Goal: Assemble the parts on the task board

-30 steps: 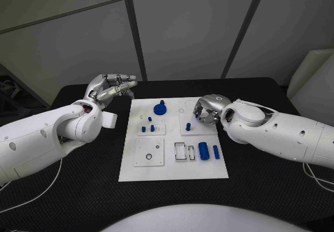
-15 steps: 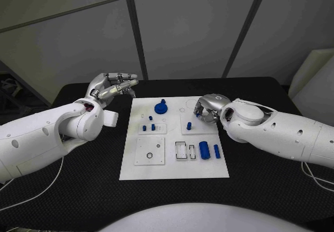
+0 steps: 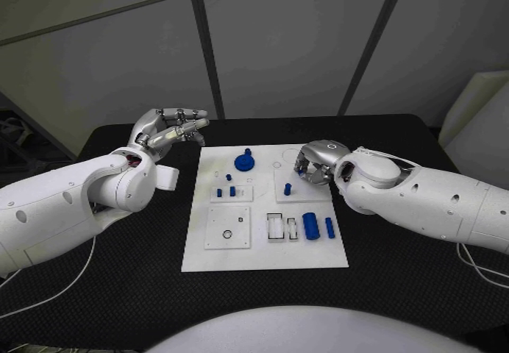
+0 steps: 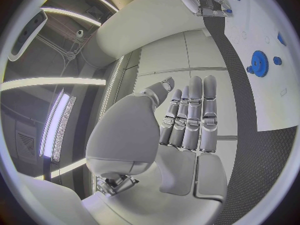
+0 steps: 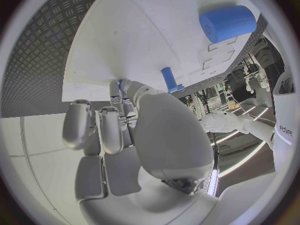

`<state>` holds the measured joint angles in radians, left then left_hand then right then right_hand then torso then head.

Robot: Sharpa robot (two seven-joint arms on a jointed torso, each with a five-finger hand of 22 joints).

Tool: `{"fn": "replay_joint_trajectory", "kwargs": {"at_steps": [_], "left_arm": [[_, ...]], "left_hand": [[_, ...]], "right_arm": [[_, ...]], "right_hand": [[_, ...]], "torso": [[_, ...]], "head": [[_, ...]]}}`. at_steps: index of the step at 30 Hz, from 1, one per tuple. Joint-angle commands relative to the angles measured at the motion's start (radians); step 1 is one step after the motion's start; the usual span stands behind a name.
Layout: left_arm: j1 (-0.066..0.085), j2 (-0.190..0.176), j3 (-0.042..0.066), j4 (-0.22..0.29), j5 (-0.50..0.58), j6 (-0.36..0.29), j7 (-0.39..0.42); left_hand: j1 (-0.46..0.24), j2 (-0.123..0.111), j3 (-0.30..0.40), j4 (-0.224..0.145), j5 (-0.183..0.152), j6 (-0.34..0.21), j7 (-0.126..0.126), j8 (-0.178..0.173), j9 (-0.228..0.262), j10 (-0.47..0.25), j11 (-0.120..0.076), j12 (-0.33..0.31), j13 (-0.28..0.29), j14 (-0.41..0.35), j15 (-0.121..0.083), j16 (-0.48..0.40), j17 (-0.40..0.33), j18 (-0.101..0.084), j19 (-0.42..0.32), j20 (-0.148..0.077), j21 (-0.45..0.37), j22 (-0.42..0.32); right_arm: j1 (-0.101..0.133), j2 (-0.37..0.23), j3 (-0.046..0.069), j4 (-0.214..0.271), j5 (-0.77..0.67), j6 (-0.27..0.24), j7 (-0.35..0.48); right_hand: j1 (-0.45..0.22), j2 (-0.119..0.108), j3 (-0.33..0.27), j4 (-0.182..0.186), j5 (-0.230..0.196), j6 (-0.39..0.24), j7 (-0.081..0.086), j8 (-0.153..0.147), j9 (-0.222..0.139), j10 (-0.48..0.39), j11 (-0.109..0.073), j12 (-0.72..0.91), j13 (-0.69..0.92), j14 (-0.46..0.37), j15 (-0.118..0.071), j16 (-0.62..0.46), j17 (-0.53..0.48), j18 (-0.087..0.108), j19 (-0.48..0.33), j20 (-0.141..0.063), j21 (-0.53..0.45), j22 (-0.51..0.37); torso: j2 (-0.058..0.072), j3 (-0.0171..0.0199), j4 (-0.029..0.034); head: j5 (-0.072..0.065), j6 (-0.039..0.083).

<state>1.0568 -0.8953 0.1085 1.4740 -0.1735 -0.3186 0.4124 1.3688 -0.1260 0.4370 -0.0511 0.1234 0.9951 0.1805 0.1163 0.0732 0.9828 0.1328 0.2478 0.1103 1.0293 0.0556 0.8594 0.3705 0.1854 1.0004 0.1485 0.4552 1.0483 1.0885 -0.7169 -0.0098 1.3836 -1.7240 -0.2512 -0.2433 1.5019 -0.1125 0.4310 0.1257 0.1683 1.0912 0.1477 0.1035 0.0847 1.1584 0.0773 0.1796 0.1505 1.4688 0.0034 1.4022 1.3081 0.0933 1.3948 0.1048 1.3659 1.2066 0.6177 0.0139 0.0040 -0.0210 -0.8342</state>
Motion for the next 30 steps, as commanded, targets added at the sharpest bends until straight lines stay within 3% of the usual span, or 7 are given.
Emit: {"fn": "replay_joint_trajectory", "kwargs": {"at_steps": [1,15,20,25,30], "left_arm": [[0.001,0.002,0.001,-0.002,0.003,0.013,0.008],[0.001,0.002,0.001,-0.012,0.003,0.015,-0.002],[0.001,0.003,0.001,-0.014,0.007,0.017,-0.003],[0.001,0.003,0.001,-0.014,0.009,0.017,-0.004],[0.001,0.008,0.001,-0.017,0.011,0.018,-0.005]], "left_hand": [[0.000,0.009,-0.008,-0.001,0.003,-0.001,0.010,0.007,-0.001,-0.007,0.001,0.005,-0.002,-0.005,0.000,-0.006,-0.002,-0.004,-0.001,0.003,-0.005,-0.002],[0.003,0.010,-0.014,-0.004,0.003,-0.005,0.019,0.005,-0.002,-0.023,0.007,0.003,-0.009,0.000,0.004,-0.015,-0.012,-0.004,0.005,0.005,-0.010,-0.007],[-0.011,0.009,-0.027,0.003,0.003,-0.022,0.028,-0.002,-0.005,-0.034,0.013,0.003,-0.013,0.004,0.009,-0.022,-0.019,-0.005,0.007,0.010,-0.021,-0.017],[-0.012,0.009,-0.030,0.004,0.003,-0.025,0.030,-0.003,-0.005,-0.038,0.015,0.003,-0.014,0.005,0.010,-0.024,-0.021,-0.005,0.008,0.011,-0.024,-0.019],[-0.012,0.009,-0.032,0.004,0.003,-0.028,0.031,-0.004,-0.005,-0.043,0.016,0.004,-0.016,0.005,0.011,-0.026,-0.024,-0.005,0.009,0.012,-0.027,-0.022]], "right_arm": [[-0.002,-0.004,-0.002,0.008,-0.009,-0.055,-0.008],[-0.003,-0.033,0.000,0.054,-0.008,-0.180,-0.011],[-0.003,-0.049,0.001,0.077,0.022,-0.214,-0.009],[-0.003,-0.072,0.004,0.129,0.068,-0.233,0.000],[-0.003,-0.080,0.005,0.213,0.112,-0.230,0.013]], "right_hand": [[-0.014,0.002,0.002,-0.008,-0.003,0.014,-0.002,0.006,0.002,0.013,-0.002,-0.003,0.002,0.055,-0.009,-0.005,0.029,-0.020,0.011,-0.002,0.008,0.007],[-0.011,0.007,0.016,-0.027,-0.005,0.020,-0.004,0.007,0.004,0.022,-0.005,-0.008,0.000,0.055,-0.013,-0.006,0.025,-0.021,0.014,-0.007,0.013,0.015],[-0.015,0.005,0.026,-0.038,0.018,0.023,-0.003,0.006,0.005,0.027,-0.005,-0.013,-0.001,0.055,-0.013,-0.006,0.024,-0.021,0.015,-0.008,0.015,0.018],[-0.020,0.002,0.030,-0.042,0.028,0.023,-0.002,0.005,0.006,0.029,-0.004,-0.015,-0.002,0.056,-0.012,-0.005,0.024,-0.022,0.015,-0.009,0.016,0.019],[-0.022,0.000,0.030,-0.044,0.031,0.023,-0.001,0.004,0.005,0.029,-0.004,-0.017,-0.003,0.056,-0.012,-0.005,0.024,-0.022,0.015,-0.009,0.017,0.020]], "torso": [[-0.001,0.0013,0.0014],[0.000,-0.0003,0.0003],[0.000,-0.0001,0.0004],[-0.001,-0.0001,0.0015],[-0.001,-0.0001,0.0001]], "head": [[0.000,0.001],[0.000,0.003],[-0.005,0.004],[-0.003,0.005],[0.006,0.008]]}}
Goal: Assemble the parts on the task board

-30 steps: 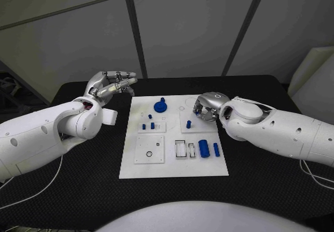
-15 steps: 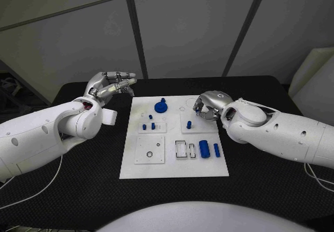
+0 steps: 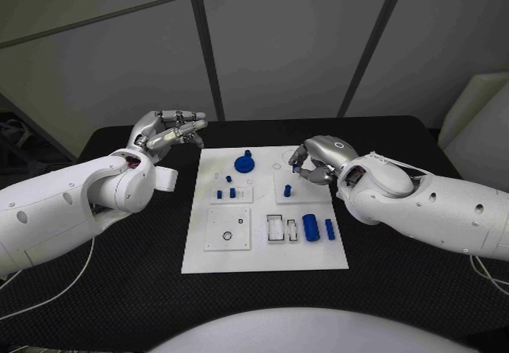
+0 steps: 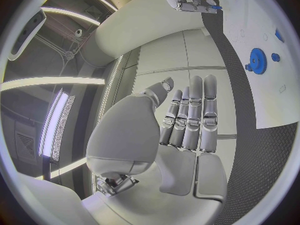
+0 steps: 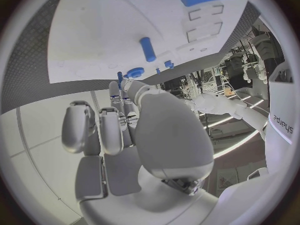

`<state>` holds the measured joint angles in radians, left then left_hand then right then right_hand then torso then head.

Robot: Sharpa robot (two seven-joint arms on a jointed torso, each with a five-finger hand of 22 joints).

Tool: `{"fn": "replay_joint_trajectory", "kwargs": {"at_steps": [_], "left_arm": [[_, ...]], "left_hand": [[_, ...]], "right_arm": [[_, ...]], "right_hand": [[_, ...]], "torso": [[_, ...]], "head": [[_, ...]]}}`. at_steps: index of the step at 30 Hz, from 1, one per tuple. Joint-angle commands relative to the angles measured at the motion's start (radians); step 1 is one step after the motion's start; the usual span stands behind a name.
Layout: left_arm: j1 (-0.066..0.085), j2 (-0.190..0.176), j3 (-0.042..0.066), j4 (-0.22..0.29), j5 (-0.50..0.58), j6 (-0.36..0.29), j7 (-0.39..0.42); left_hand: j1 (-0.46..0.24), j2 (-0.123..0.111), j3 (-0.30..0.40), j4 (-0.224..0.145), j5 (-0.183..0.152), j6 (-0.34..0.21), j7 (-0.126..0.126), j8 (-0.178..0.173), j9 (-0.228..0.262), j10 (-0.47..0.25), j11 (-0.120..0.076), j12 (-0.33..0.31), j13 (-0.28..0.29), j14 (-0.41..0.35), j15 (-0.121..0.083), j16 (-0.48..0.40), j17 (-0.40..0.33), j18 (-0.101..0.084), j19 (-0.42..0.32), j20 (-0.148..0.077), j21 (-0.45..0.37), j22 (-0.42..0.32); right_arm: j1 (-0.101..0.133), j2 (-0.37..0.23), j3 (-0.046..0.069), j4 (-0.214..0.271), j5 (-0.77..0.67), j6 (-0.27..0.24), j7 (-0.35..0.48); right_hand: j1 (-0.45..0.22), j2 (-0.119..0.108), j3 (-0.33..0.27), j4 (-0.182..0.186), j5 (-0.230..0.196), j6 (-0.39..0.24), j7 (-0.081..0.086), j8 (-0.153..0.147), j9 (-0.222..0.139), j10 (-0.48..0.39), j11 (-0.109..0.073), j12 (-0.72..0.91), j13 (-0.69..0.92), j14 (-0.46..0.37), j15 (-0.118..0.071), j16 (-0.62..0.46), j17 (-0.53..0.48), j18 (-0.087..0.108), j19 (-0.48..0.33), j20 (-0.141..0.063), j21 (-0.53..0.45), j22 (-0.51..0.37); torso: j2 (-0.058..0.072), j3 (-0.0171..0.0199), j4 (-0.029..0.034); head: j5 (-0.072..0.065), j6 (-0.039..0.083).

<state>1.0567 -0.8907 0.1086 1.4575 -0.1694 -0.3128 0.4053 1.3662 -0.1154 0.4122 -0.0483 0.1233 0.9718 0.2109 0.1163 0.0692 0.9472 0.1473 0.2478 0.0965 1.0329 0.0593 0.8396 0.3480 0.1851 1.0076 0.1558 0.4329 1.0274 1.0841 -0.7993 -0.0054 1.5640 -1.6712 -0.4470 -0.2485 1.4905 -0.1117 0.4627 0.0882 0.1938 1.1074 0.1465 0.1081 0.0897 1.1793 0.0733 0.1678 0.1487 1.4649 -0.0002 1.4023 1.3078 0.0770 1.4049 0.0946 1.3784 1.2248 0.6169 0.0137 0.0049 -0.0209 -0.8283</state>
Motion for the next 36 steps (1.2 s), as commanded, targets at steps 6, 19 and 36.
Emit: {"fn": "replay_joint_trajectory", "kwargs": {"at_steps": [6,19,36], "left_arm": [[0.001,0.013,0.001,-0.003,0.009,0.013,0.001],[0.001,0.031,0.001,-0.009,0.009,0.012,-0.001],[0.001,0.045,0.001,-0.011,0.009,0.014,-0.002]], "left_hand": [[-0.009,-0.001,-0.009,0.001,0.003,-0.007,0.002,-0.004,-0.001,-0.011,0.002,0.004,-0.003,0.002,0.008,-0.008,-0.003,-0.004,0.003,0.005,-0.007,-0.004],[-0.010,0.000,-0.013,0.002,0.003,-0.011,0.003,-0.005,-0.001,-0.017,0.004,0.004,-0.005,0.003,0.009,-0.011,-0.006,-0.004,0.005,0.007,-0.011,-0.008],[-0.005,0.001,-0.016,-0.001,0.004,-0.015,0.004,-0.005,-0.001,-0.024,0.005,0.004,-0.007,0.004,0.010,-0.014,-0.009,-0.004,0.008,0.008,-0.016,-0.013]], "right_arm": [[0.001,0.032,0.001,0.111,0.089,-0.017,0.036],[-0.028,0.117,-0.004,0.112,0.081,0.037,0.042],[-0.093,0.198,-0.020,0.037,0.027,0.064,0.036]], "right_hand": [[-0.013,-0.001,0.000,-0.008,0.009,0.006,0.001,-0.002,0.000,0.007,0.001,-0.007,-0.001,0.060,-0.008,-0.005,0.024,-0.005,0.005,0.001,0.005,0.002],[-0.019,-0.001,0.003,-0.012,0.015,0.001,0.003,-0.005,-0.001,0.003,0.003,-0.013,-0.003,0.059,-0.007,-0.006,0.021,-0.005,0.003,0.002,0.003,-0.001],[-0.021,-0.003,0.003,-0.014,0.017,0.000,0.003,-0.006,-0.001,0.002,0.004,-0.015,-0.004,0.059,-0.006,-0.007,0.020,-0.005,0.002,0.002,0.003,-0.002]], "torso": [[0.001,-0.0002,0.0013],[0.001,-0.0023,0.0013],[0.001,-0.0010,-0.0002]], "head": [[0.027,0.002],[0.088,-0.014],[0.138,-0.034]]}}
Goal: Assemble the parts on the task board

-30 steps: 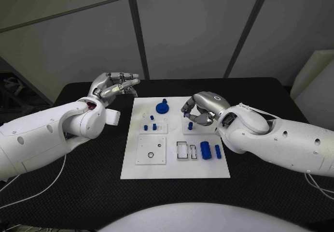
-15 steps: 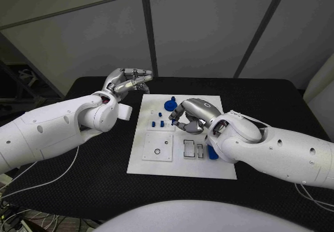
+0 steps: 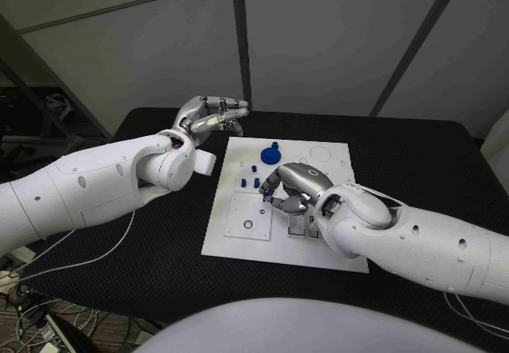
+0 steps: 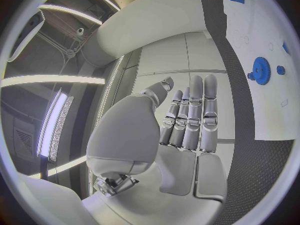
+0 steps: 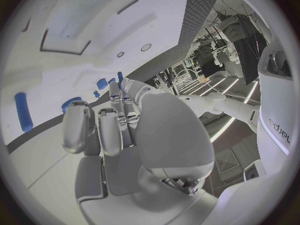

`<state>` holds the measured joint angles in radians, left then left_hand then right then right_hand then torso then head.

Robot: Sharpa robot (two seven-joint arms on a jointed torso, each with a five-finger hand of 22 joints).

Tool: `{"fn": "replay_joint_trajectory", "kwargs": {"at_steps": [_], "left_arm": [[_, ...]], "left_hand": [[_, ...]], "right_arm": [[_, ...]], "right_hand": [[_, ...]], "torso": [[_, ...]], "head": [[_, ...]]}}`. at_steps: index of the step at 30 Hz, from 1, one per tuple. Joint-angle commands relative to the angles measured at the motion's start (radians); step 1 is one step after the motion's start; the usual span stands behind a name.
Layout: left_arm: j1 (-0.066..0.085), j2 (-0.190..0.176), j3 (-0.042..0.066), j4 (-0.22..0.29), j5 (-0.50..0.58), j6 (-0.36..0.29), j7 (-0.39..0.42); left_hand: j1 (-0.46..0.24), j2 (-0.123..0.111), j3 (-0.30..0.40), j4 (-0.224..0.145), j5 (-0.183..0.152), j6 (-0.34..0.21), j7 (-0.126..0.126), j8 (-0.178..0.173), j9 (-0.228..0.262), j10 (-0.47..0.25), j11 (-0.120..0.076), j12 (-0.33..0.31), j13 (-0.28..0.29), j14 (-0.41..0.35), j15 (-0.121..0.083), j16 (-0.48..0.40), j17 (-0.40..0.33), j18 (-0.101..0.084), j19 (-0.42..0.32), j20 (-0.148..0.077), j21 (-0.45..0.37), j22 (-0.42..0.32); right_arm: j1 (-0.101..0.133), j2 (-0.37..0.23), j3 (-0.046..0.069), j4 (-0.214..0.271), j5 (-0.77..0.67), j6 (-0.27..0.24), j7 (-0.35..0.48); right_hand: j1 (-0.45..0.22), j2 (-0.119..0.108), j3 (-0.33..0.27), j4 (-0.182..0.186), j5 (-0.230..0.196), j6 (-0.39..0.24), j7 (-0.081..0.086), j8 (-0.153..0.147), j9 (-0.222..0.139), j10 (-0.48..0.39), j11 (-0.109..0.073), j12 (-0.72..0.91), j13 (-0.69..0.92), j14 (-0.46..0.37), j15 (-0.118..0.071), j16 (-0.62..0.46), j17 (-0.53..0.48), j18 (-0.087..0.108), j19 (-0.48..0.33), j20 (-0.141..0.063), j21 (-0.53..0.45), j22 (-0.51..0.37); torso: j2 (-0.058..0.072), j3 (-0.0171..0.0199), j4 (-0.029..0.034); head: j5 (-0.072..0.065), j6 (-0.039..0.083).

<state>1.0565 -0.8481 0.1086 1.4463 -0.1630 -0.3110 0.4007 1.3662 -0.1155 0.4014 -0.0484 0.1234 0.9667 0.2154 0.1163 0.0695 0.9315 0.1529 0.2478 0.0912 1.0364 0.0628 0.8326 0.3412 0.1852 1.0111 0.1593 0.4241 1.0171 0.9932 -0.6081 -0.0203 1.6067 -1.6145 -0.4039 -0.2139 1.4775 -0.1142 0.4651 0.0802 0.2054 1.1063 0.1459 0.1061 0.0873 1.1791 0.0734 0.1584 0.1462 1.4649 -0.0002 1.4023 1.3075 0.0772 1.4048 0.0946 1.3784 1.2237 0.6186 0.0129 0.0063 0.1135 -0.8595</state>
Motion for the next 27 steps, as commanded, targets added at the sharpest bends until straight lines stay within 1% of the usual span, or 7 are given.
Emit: {"fn": "replay_joint_trajectory", "kwargs": {"at_steps": [1,4,11,13,15,21,27], "left_arm": [[0.001,0.003,0.001,0.000,0.003,0.013,0.002],[0.001,0.003,0.001,0.000,0.003,0.014,0.002],[0.001,0.004,0.001,0.001,0.003,0.016,0.001],[0.001,0.004,0.001,0.001,0.003,0.016,0.001],[0.001,0.004,0.001,0.000,0.003,0.016,0.001],[0.001,0.004,0.001,0.000,0.003,0.017,0.000],[0.001,0.005,0.001,-0.001,0.003,0.018,-0.001]], "left_hand": [[-0.005,0.001,-0.005,-0.001,0.004,-0.010,0.000,-0.005,-0.001,-0.009,-0.001,0.004,-0.002,0.000,0.006,-0.007,-0.002,-0.004,0.005,0.004,-0.007,-0.002],[-0.005,0.001,-0.005,-0.001,0.004,-0.010,0.000,-0.005,-0.001,-0.009,-0.001,0.004,-0.002,0.000,0.006,-0.007,-0.002,-0.004,0.005,0.004,-0.007,-0.002],[-0.004,0.001,-0.006,-0.002,0.004,-0.011,0.000,-0.005,-0.001,-0.010,0.000,0.005,-0.003,0.001,0.007,-0.007,-0.003,-0.004,0.005,0.004,-0.008,-0.003],[-0.004,0.001,-0.006,-0.002,0.004,-0.011,0.000,-0.005,-0.001,-0.010,0.000,0.005,-0.003,0.001,0.007,-0.007,-0.003,-0.004,0.005,0.004,-0.008,-0.003],[-0.003,0.001,-0.007,-0.003,0.004,-0.013,0.001,-0.006,-0.001,-0.012,0.000,0.005,-0.003,0.000,0.007,-0.008,-0.004,-0.004,0.006,0.004,-0.009,-0.004],[-0.003,0.001,-0.007,-0.003,0.004,-0.014,0.001,-0.006,-0.001,-0.014,0.000,0.005,-0.004,0.000,0.007,-0.009,-0.004,-0.004,0.006,0.005,-0.009,-0.005],[-0.003,0.001,-0.007,-0.003,0.004,-0.014,0.001,-0.006,-0.001,-0.014,0.000,0.005,-0.004,0.000,0.007,-0.009,-0.004,-0.004,0.006,0.005,-0.009,-0.005]], "right_arm": [[-0.003,0.010,-0.007,-0.009,-0.033,0.024,0.000],[-0.005,0.017,-0.011,-0.016,-0.042,0.031,-0.004],[-0.008,0.027,-0.015,-0.025,-0.074,0.046,-0.011],[-0.009,0.029,-0.017,-0.027,-0.081,0.052,-0.012],[-0.010,0.030,-0.018,-0.027,-0.085,0.056,-0.012],[-0.011,0.032,-0.020,-0.028,-0.090,0.064,-0.013],[-0.012,0.033,-0.021,-0.026,-0.094,0.072,-0.014]], "right_hand": [[-0.008,-0.001,0.001,-0.007,0.006,0.001,0.004,-0.005,0.002,0.002,0.004,-0.006,-0.002,0.059,-0.006,-0.007,0.021,-0.005,0.002,0.002,0.003,-0.001],[-0.008,-0.001,0.001,-0.007,0.006,0.001,0.004,-0.005,0.002,0.002,0.004,-0.006,-0.002,0.059,-0.006,-0.007,0.021,-0.005,0.002,0.002,0.003,-0.001],[-0.009,-0.002,0.001,-0.008,0.007,0.001,0.004,-0.005,0.002,0.002,0.004,-0.006,-0.002,0.059,-0.006,-0.007,0.020,-0.005,0.003,0.002,0.003,0.000],[-0.009,-0.002,0.001,-0.008,0.007,0.001,0.004,-0.005,0.002,0.002,0.004,-0.006,-0.002,0.059,-0.006,-0.007,0.020,-0.005,0.003,0.002,0.003,0.000],[-0.010,-0.003,0.000,-0.008,0.007,0.001,0.004,-0.005,0.002,0.003,0.004,-0.006,-0.002,0.059,-0.006,-0.007,0.020,-0.005,0.002,0.002,0.003,0.000],[-0.010,-0.003,0.000,-0.008,0.007,0.001,0.004,-0.005,0.002,0.003,0.004,-0.006,-0.002,0.059,-0.006,-0.007,0.021,-0.005,0.002,0.002,0.003,0.000],[-0.011,-0.003,0.000,-0.008,0.008,0.002,0.004,-0.005,0.002,0.003,0.004,-0.007,-0.002,0.059,-0.006,-0.007,0.020,-0.005,0.002,0.002,0.003,-0.001]], "torso": [[0.000,-0.0001,-0.0018],[0.001,0.0000,-0.0022],[0.000,0.0000,-0.0002],[0.000,0.0005,0.0003],[-0.001,0.0007,-0.0009],[-0.001,-0.0003,-0.0016],[-0.001,0.0003,-0.0013]], "head": [[0.004,-0.004],[0.005,-0.006],[0.008,-0.013],[0.011,-0.013],[0.014,-0.013],[0.015,-0.013],[0.017,-0.013]]}}
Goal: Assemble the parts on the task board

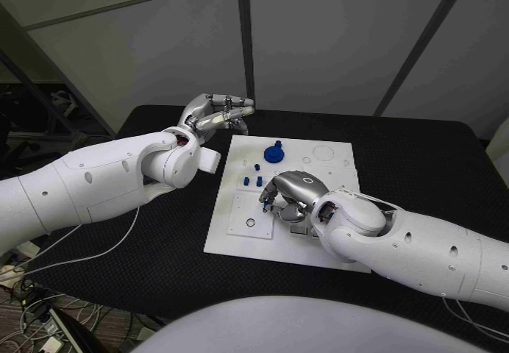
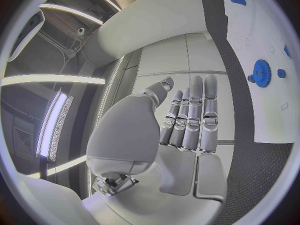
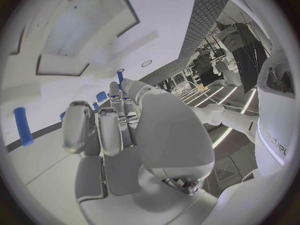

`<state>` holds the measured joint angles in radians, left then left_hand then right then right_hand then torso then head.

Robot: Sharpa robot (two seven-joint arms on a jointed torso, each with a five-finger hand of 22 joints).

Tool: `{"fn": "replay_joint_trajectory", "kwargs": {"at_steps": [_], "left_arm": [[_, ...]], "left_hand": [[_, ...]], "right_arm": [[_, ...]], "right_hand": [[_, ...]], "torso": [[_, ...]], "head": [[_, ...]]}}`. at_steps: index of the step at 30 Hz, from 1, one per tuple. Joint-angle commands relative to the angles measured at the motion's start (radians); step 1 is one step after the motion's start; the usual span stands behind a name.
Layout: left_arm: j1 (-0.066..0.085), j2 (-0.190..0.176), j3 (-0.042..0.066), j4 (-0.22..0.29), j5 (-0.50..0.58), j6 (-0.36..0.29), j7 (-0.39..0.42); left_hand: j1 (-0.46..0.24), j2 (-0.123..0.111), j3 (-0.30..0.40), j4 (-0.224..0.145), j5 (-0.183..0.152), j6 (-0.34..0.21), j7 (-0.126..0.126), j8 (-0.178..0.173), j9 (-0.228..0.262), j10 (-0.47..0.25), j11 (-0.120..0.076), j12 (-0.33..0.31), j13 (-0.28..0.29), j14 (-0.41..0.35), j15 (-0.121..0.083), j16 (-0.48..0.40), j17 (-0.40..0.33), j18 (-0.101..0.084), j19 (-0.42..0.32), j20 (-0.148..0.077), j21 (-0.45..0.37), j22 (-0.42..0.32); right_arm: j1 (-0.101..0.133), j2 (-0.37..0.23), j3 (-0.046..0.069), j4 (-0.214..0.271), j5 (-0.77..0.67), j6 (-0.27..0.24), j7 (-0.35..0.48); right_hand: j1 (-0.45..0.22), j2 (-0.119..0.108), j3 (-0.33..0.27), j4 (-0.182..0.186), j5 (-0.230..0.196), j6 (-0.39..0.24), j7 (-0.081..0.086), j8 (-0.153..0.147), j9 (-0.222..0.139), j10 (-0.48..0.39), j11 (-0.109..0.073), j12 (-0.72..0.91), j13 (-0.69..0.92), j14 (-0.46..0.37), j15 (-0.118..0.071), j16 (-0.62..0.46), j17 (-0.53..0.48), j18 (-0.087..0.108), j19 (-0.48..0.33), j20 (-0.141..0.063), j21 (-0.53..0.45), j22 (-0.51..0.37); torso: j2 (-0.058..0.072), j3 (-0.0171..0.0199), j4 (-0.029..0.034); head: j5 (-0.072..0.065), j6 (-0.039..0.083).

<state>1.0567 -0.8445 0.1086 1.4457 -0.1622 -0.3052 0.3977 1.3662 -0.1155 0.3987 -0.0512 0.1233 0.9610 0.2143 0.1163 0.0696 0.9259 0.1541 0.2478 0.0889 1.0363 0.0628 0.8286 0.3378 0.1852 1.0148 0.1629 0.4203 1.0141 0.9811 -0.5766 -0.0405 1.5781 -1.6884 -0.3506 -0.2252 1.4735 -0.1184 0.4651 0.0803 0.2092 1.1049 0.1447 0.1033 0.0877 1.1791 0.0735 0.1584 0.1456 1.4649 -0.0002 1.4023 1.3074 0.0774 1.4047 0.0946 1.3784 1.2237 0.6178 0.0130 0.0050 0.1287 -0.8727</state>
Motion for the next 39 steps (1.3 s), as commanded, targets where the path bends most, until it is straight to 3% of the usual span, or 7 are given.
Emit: {"fn": "replay_joint_trajectory", "kwargs": {"at_steps": [1,19,24,27,32,39], "left_arm": [[0.001,0.001,0.001,-0.001,0.002,0.013,0.002],[0.001,0.002,0.001,-0.001,0.002,0.014,-0.001],[0.001,0.002,0.001,-0.001,0.002,0.014,-0.001],[0.001,0.002,0.001,-0.001,0.002,0.014,-0.002],[0.002,0.002,0.001,-0.002,0.002,0.014,-0.002],[0.001,0.001,0.001,-0.002,0.002,0.014,-0.005]], "left_hand": [[-0.003,0.001,-0.005,0.000,0.004,-0.008,0.002,-0.006,-0.001,-0.008,-0.001,0.005,-0.001,0.000,0.007,-0.005,-0.001,-0.004,0.002,0.001,-0.006,-0.002],[-0.002,0.002,-0.006,-0.001,0.004,-0.010,0.003,-0.006,-0.001,-0.011,0.000,0.005,-0.002,0.000,0.008,-0.006,-0.002,-0.004,0.003,0.001,-0.007,-0.003],[-0.002,0.002,-0.006,-0.001,0.004,-0.010,0.003,-0.006,-0.001,-0.011,0.000,0.005,-0.002,0.000,0.008,-0.006,-0.002,-0.004,0.003,0.001,-0.007,-0.003],[-0.001,0.002,-0.006,-0.001,0.004,-0.011,0.003,-0.006,-0.001,-0.012,0.000,0.005,-0.003,0.000,0.008,-0.006,-0.002,-0.004,0.003,0.001,-0.007,-0.003],[-0.001,0.002,-0.007,-0.001,0.004,-0.012,0.003,-0.007,-0.001,-0.014,0.000,0.005,-0.003,0.000,0.008,-0.007,-0.003,-0.004,0.004,0.001,-0.008,-0.004],[0.000,0.003,-0.008,-0.002,0.004,-0.014,0.004,-0.007,-0.001,-0.015,0.001,0.005,-0.004,0.001,0.008,-0.007,-0.004,-0.004,0.004,0.002,-0.009,-0.005]], "right_arm": [[0.000,0.002,-0.001,0.003,-0.021,0.020,-0.003],[-0.001,0.014,-0.002,-0.002,-0.059,0.058,-0.032],[-0.002,0.014,-0.008,-0.002,-0.065,0.063,-0.035],[-0.002,0.013,-0.013,-0.002,-0.066,0.062,-0.037],[-0.002,0.010,-0.017,-0.002,-0.067,0.033,-0.044],[-0.002,0.001,-0.018,0.004,-0.067,-0.032,-0.044]], "right_hand": [[-0.007,0.001,0.000,-0.009,0.004,0.003,0.005,-0.002,0.001,0.003,0.004,-0.007,-0.001,0.059,-0.006,-0.007,0.020,-0.005,0.002,0.002,0.003,-0.001],[-0.010,-0.001,-0.001,-0.011,0.005,0.003,0.005,-0.002,0.001,0.004,0.004,-0.007,-0.001,0.058,-0.006,-0.008,0.018,-0.005,0.001,0.003,0.002,-0.003],[-0.016,-0.006,-0.004,-0.012,0.003,0.000,0.006,-0.005,0.001,0.001,0.005,-0.011,-0.002,0.058,-0.005,-0.009,0.016,-0.004,-0.002,0.003,0.000,-0.006],[-0.033,-0.016,-0.006,-0.010,0.000,-0.024,0.014,-0.020,-0.005,-0.021,0.012,-0.027,-0.009,0.056,0.002,-0.011,0.014,-0.002,-0.009,0.007,-0.007,-0.017],[-0.074,-0.048,-0.022,0.000,0.008,-0.081,0.042,-0.041,-0.018,-0.101,0.043,-0.065,-0.031,0.044,0.026,-0.041,-0.028,0.008,-0.042,0.027,-0.042,-0.075],[-0.086,-0.062,-0.046,-0.002,0.016,-0.118,0.051,-0.040,-0.020,-0.143,0.054,-0.065,-0.041,0.032,0.036,-0.062,-0.059,0.017,-0.063,0.040,-0.066,-0.110]], "torso": [[0.000,0.0003,0.0000],[0.001,-0.0006,0.0007],[0.000,-0.0004,-0.0002],[-0.001,-0.0005,-0.0004],[-0.001,-0.0001,-0.0004],[-0.001,0.0005,-0.0016]], "head": [[0.001,0.000],[0.001,0.000],[0.003,0.000],[0.003,0.000],[0.001,0.000],[0.000,0.000]]}}
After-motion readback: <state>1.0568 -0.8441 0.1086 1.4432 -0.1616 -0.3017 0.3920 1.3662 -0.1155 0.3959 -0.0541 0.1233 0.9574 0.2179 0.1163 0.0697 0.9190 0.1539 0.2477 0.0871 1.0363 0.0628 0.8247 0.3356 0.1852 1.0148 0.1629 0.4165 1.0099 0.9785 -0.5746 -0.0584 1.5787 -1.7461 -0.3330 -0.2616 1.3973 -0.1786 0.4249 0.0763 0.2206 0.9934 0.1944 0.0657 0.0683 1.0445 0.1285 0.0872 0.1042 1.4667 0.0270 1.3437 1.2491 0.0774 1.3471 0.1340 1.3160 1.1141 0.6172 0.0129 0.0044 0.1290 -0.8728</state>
